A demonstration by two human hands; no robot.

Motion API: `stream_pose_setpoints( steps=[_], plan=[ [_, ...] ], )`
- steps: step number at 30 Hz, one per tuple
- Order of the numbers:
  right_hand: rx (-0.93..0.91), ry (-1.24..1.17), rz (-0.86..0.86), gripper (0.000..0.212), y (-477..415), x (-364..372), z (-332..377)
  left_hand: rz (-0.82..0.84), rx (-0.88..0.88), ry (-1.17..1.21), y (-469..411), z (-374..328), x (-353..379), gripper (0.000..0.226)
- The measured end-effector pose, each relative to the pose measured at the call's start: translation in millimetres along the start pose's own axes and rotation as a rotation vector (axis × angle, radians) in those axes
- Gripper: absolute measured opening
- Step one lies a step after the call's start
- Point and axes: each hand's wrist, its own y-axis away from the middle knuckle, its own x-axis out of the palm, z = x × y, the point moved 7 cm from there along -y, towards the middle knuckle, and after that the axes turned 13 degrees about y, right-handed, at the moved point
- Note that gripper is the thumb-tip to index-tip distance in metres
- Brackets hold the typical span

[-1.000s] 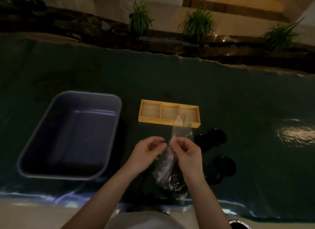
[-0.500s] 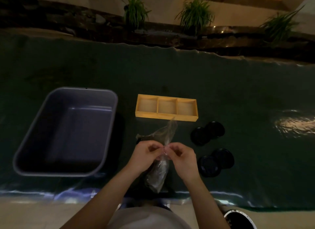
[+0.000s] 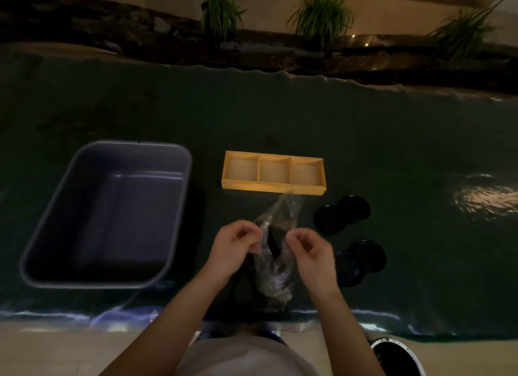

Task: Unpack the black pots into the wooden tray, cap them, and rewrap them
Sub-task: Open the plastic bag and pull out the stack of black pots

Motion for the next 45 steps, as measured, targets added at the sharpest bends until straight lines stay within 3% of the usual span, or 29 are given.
stream_pose_setpoints(
  steps=[3, 7, 10, 13, 16, 20, 23, 26, 29, 30, 33, 35, 41, 45],
  plan=[
    [0.074, -0.038, -0.135, 0.013, -2, -29, -12, -0.127, 0.014, 0.097, -5, -6, -28, 0.020],
    [0.007, 0.036, -0.196, 0.015, 4, -53, -10, -0.226, 0.233, -0.016, 2, -25, -55, 0.024],
    [-0.116, 0.165, -0.159, 0.021, 16, -48, 2, -0.164, 0.354, -0.188, 16, -31, -55, 0.044],
    [-0.262, 0.307, -0.147, 0.026, 29, -40, 15, -0.067, 0.390, -0.441, 32, -22, -52, 0.037],
    [-0.226, 0.296, -0.091, 0.038, 37, -32, 11, -0.084, 0.483, -0.593, 48, -17, -52, 0.027],
    [-0.170, 0.300, -0.057, 0.052, 45, -31, 10, -0.142, 0.389, -0.540, 53, -7, -58, 0.027],
    [-0.249, 0.447, 0.005, 0.065, 49, -29, 23, -0.154, 0.306, -0.462, 50, -6, -57, 0.036],
    [-0.418, 0.663, 0.147, 0.040, 55, -16, 39, -0.129, 0.280, -0.424, 46, -7, -55, 0.037],
    [-0.394, 0.766, 0.381, 0.052, 59, -3, 35, -0.128, 0.244, -0.383, 42, -7, -55, 0.042],
    [-0.404, 0.786, 0.408, 0.047, 60, -1, 34, -0.137, 0.234, -0.353, 40, -7, -55, 0.041],
    [-0.492, 0.813, 0.365, 0.019, 63, -3, 34, -0.194, 0.247, -0.302, 39, -11, -56, 0.034],
    [-0.518, 0.815, 0.335, 0.014, 65, -7, 37, -0.244, 0.262, -0.317, 40, -15, -57, 0.027],
    [-0.557, 0.848, 0.239, 0.015, 72, -24, 43, -0.188, 0.239, -0.336, 39, -15, -48, 0.036],
    [-0.520, 0.911, 0.215, 0.037, 72, -24, 49, -0.090, 0.247, -0.336, 45, -18, -40, 0.040]
  ],
)
